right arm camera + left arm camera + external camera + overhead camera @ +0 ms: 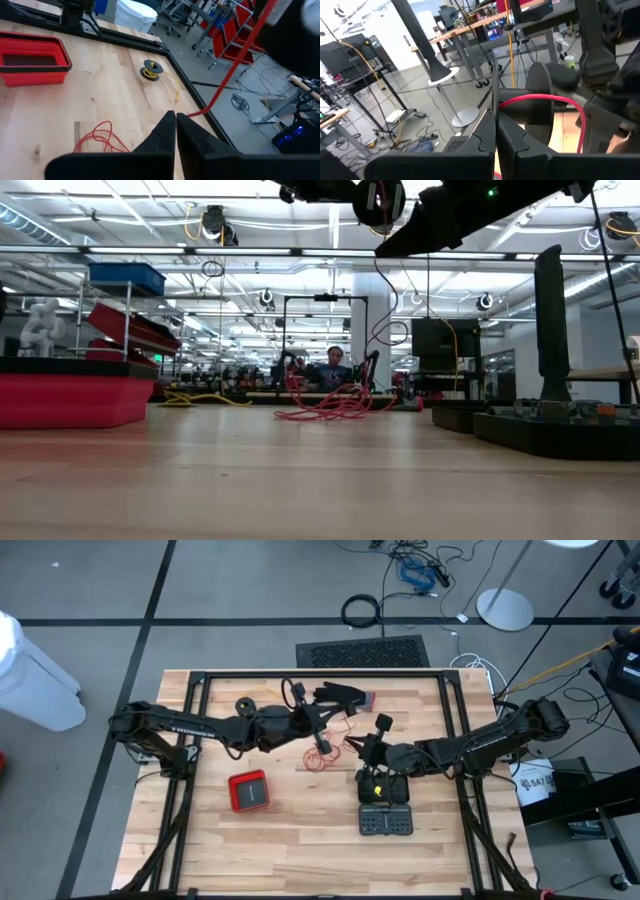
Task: Coil cords
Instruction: Coil the red wire onto the spool
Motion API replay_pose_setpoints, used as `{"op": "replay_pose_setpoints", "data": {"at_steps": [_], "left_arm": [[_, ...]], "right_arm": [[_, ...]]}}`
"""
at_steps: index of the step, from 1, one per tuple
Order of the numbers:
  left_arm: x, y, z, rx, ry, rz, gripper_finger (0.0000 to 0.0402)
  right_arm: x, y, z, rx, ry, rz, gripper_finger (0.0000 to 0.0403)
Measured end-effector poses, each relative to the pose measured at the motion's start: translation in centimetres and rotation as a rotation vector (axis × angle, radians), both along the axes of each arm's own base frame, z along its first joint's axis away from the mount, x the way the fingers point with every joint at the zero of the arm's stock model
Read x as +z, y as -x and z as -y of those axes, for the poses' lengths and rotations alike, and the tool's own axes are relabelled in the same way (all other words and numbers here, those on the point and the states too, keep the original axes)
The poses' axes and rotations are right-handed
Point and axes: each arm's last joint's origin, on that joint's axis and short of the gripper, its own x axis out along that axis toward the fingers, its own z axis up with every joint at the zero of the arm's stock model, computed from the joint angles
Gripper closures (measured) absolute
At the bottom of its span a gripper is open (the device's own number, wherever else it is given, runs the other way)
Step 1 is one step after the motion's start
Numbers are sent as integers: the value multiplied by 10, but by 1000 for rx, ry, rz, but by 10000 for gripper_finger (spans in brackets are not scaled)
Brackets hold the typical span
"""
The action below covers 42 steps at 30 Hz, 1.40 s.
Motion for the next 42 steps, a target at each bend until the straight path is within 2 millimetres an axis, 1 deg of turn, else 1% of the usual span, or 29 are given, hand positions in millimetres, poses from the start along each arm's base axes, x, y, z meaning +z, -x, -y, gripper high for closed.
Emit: {"op": "replay_pose_setpoints", "data": {"at_steps": [7, 17, 21, 29, 35, 38, 41, 42], "left_arm": [[-5, 1, 0, 22, -7, -52, 402], [-6, 1, 0, 22, -9, -64, 402], [-6, 1, 0, 22, -8, -70, 402], [-6, 1, 2, 8, -1, -69, 402], [-6, 1, 4, -16, 2, -67, 402], [-6, 1, 4, -16, 2, -68, 402], [-7, 1, 4, -8, 0, -75, 402], [-8, 1, 3, 2, -7, -89, 402]], "right_arm": [[-3, 4, 1, -20, -27, -33, 396], [-4, 6, 1, -27, -57, -40, 333], [-4, 6, 1, -29, -62, -37, 321], [-3, 5, 9, -64, -69, -24, 321], [1, 2, 15, -77, -74, 25, 322], [2, 2, 15, -71, -67, 30, 342], [2, 2, 12, -50, -50, 17, 385], [3, 2, 10, -34, -41, 12, 393]]}}
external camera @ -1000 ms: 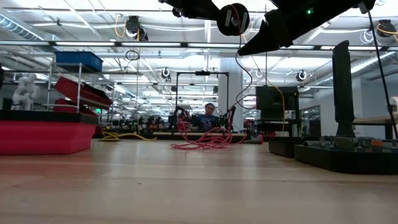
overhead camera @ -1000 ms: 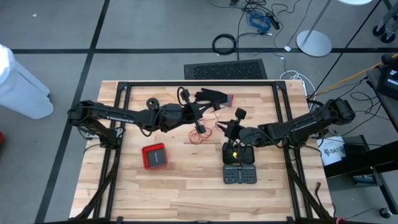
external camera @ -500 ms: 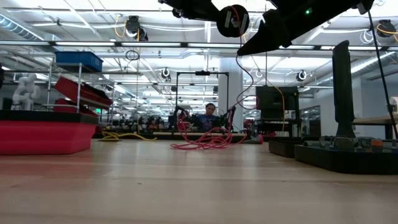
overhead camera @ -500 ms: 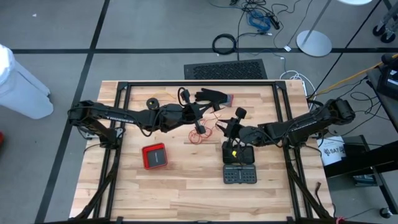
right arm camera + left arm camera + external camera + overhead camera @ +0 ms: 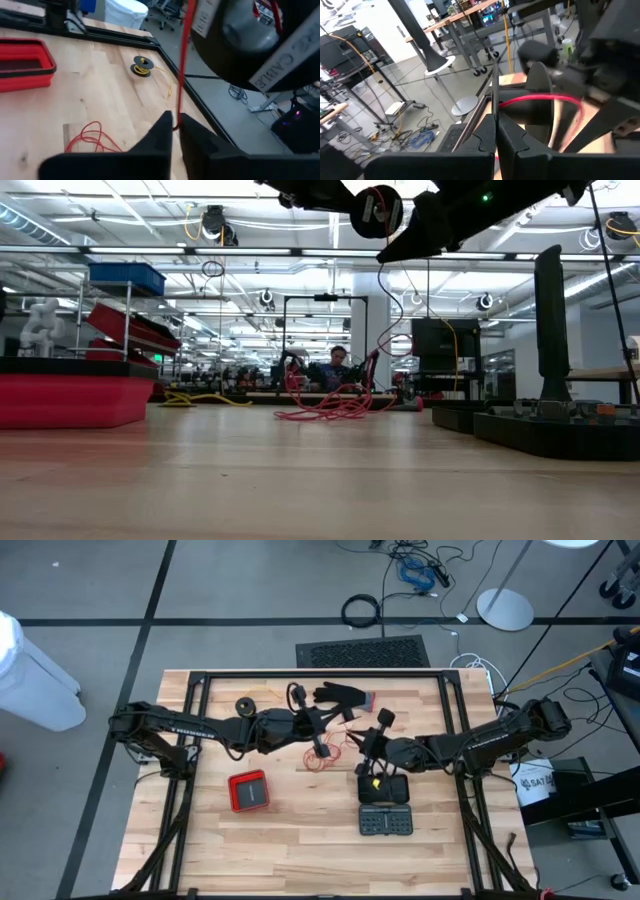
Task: Coil cords
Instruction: Coil the red wire onto the spool
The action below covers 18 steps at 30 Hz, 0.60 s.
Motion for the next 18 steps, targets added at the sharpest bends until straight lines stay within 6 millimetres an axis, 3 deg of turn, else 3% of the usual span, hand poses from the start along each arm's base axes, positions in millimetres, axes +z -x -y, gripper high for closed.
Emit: {"op": "replay_pose_setpoints", "data": {"at_steps": [4, 8, 15, 18], "left_arm": [[-7, 2, -2, 49, -35, -92, 402], [-14, 4, -1, 51, -32, -167, 402], [-6, 1, 9, 0, -2, -63, 402], [2, 0, 10, -20, 6, 21, 402]], "right_arm": [[7, 1, -10, 45, 23, 41, 400], [16, 11, -13, -48, 79, 51, 402], [15, 28, 17, -206, 11, -25, 402], [10, 26, 27, -185, -66, -36, 402]]}}
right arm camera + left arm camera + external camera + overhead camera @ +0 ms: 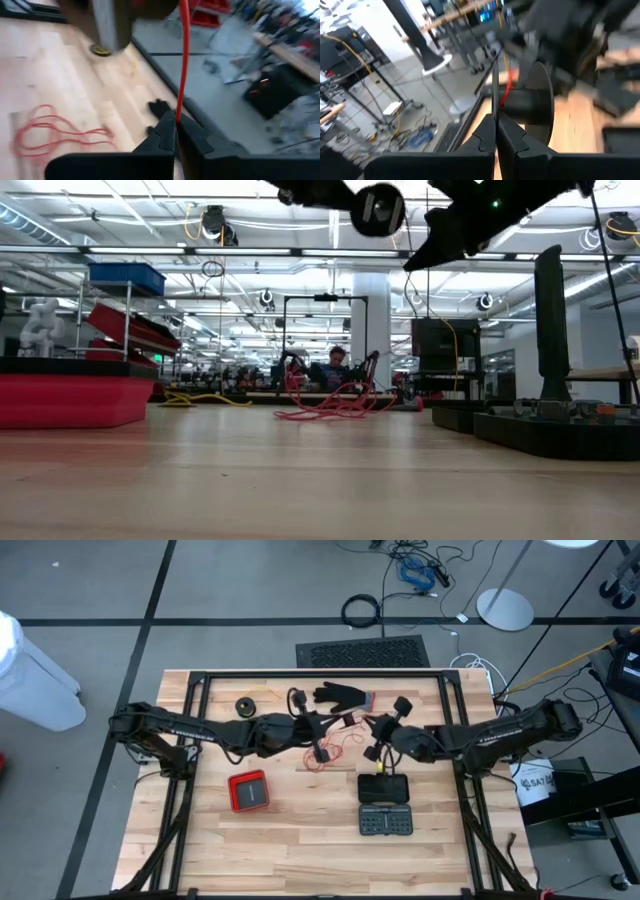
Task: Coil cords
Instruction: Coil the red wire onto the spool
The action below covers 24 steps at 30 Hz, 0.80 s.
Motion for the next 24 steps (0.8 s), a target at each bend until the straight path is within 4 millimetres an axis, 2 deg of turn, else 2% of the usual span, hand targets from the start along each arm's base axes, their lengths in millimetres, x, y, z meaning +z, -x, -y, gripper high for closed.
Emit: {"op": "replay_pose_setpoints", "data": {"at_steps": [5, 10, 14, 19, 24], "left_arm": [[12, -2, -3, -32, 33, 142, 402], [14, -3, -10, 14, 30, 187, 402], [5, -10, -17, 61, 20, 184, 402], [-7, -22, -23, 84, 1, 200, 401], [-22, -29, -28, 128, -49, 137, 401]], "right_arm": [[-2, -15, 2, 62, -19, 69, 403], [4, -26, 1, 100, 4, 172, 403], [7, -33, 0, 127, 5, 252, 403], [3, -38, 0, 123, 5, 263, 397], [-1, -41, 0, 112, -13, 276, 389]]}}
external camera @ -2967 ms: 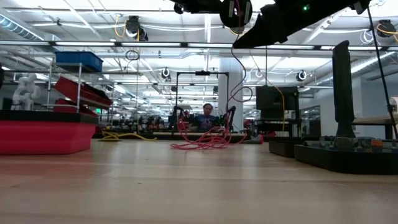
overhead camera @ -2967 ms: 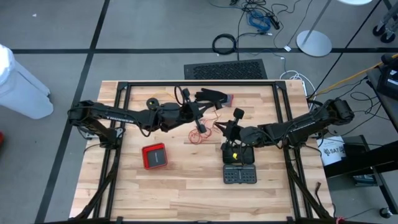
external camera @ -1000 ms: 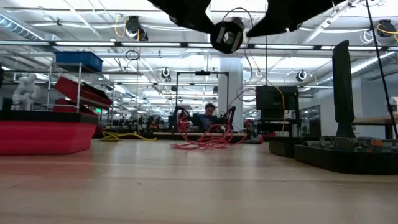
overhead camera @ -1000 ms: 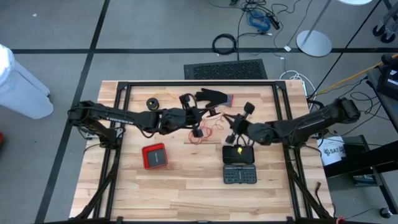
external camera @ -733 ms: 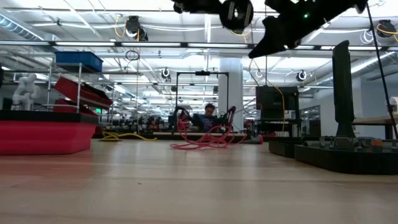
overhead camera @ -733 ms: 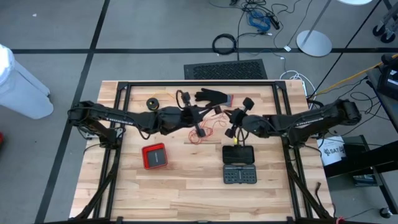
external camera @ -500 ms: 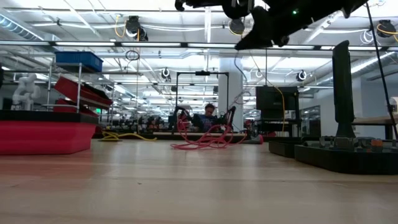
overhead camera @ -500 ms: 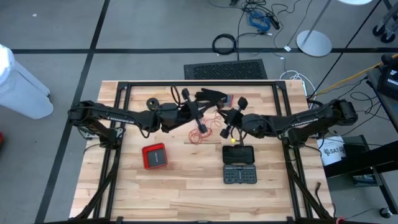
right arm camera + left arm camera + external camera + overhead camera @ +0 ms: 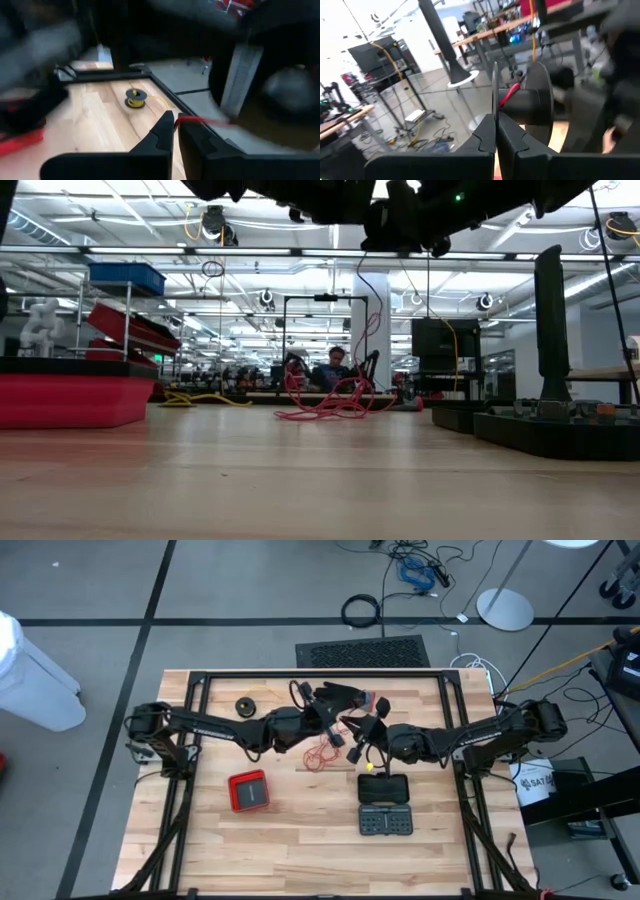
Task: Coil cords
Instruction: Coil the red wire onto the spool
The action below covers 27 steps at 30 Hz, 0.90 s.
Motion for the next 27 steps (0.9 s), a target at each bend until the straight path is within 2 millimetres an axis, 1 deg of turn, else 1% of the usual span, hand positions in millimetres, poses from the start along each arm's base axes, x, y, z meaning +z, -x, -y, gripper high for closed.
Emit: {"op": "replay_pose_setpoints", "data": {"at_steps": [5, 10, 18, 22, 25, 27], "left_arm": [[-13, -6, -1, 16, -43, -60, 401], [-19, -8, -1, 34, -111, -135, 401], [-28, -7, 9, 39, -238, -325, 401], [-33, -6, 12, 49, -264, -401, 401], [-35, -4, 16, 65, -302, -460, 401], [-33, -2, 19, 58, -313, -480, 401]], "right_arm": [[3, -1, 0, -2, -6, 33, 388], [2, 0, 0, -3, -17, 34, 388], [2, 0, -3, 9, -20, 32, 387], [1, 0, -3, 9, -20, 21, 387], [3, 4, -4, 5, -30, 17, 387], [5, 9, -5, 11, -39, -6, 387]]}}
